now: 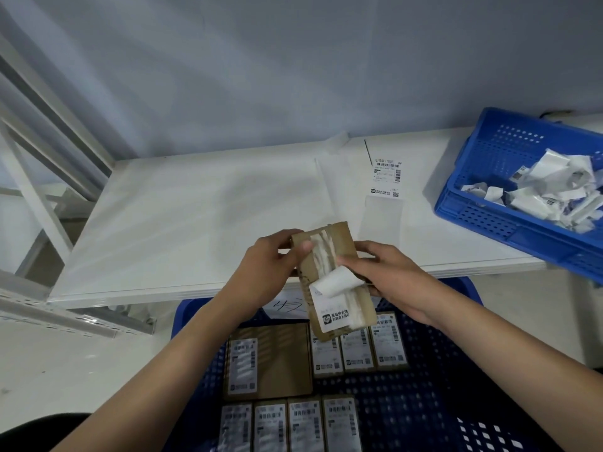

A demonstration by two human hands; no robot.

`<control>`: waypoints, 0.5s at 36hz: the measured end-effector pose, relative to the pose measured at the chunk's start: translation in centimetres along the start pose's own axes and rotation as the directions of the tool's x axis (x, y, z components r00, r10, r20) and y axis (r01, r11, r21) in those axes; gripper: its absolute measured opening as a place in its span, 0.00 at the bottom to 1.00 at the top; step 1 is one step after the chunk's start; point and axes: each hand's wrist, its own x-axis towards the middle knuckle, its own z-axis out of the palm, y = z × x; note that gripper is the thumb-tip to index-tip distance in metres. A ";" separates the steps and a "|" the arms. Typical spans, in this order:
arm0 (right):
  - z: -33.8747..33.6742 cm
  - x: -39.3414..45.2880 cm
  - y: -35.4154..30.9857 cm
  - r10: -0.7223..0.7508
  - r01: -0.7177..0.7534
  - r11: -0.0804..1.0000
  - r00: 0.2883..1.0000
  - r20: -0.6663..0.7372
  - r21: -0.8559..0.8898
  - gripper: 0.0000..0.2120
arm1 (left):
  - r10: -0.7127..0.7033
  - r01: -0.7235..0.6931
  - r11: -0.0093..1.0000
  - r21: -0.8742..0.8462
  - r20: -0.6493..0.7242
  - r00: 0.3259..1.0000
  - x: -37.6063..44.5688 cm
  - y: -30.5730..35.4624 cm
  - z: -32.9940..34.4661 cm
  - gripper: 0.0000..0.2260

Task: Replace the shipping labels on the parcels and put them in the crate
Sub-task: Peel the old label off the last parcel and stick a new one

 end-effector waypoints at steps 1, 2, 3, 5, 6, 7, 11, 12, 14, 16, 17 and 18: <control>0.0 0.0 0.0 -0.012 0.012 1.000 1.000 0.008 -0.012 0.26 | 0.002 -0.002 1.000 0.010 0.004 1.000 0.0 -0.1 0.1 0.18; 0.1 0.0 0.0 -0.024 0.024 1.000 1.000 0.014 -0.013 0.22 | 0.007 -0.007 1.000 0.019 0.008 1.000 -0.1 -0.1 0.1 0.20; 0.1 0.0 0.0 -0.035 0.035 0.999 0.999 0.013 -0.006 0.20 | 0.010 -0.010 1.000 0.023 0.010 1.000 -0.1 -0.1 0.1 0.21; 0.2 0.0 0.0 -0.054 0.054 0.999 0.999 -0.006 0.003 0.19 | -0.008 0.008 1.000 0.001 0.012 1.000 -0.2 -0.2 0.2 0.25; 0.2 0.1 0.0 -0.060 0.060 0.998 0.998 -0.018 0.007 0.19 | -0.025 0.025 1.000 -0.013 0.018 1.000 -0.2 -0.2 0.3 0.26; 0.2 0.1 0.1 -0.063 0.064 0.998 0.998 -0.029 0.013 0.19 | -0.034 0.035 0.999 -0.015 0.028 0.999 -0.2 -0.2 0.4 0.24; 0.2 0.4 0.4 -0.058 0.059 0.998 0.997 -0.041 0.017 0.18 | -0.043 0.043 0.999 0.003 0.046 0.998 0.0 -0.3 0.8 0.18; 0.2 0.4 0.4 -0.062 0.063 0.998 0.997 -0.035 0.021 0.17 | -0.046 0.046 0.999 0.005 0.042 0.998 0.0 -0.3 0.8 0.18; 0.2 0.4 0.4 -0.063 0.064 0.997 0.998 -0.028 0.040 0.17 | -0.057 0.058 0.998 -0.007 0.027 0.998 0.0 -0.4 0.7 0.18; 0.2 0.3 0.2 -0.061 0.062 0.997 0.998 -0.024 0.048 0.16 | -0.074 0.074 0.997 -0.024 0.004 0.997 0.1 -0.4 0.6 0.18; 0.2 0.3 0.1 -0.060 0.061 0.997 0.998 -0.023 0.048 0.15 | -0.079 0.078 0.996 -0.032 -0.006 0.997 0.2 -0.5 0.5 0.18; 0.2 0.2 0.0 -0.065 0.067 0.996 0.997 -0.031 0.051 0.15 | -0.081 0.080 0.996 -0.042 -0.015 0.997 0.2 -0.5 0.5 0.17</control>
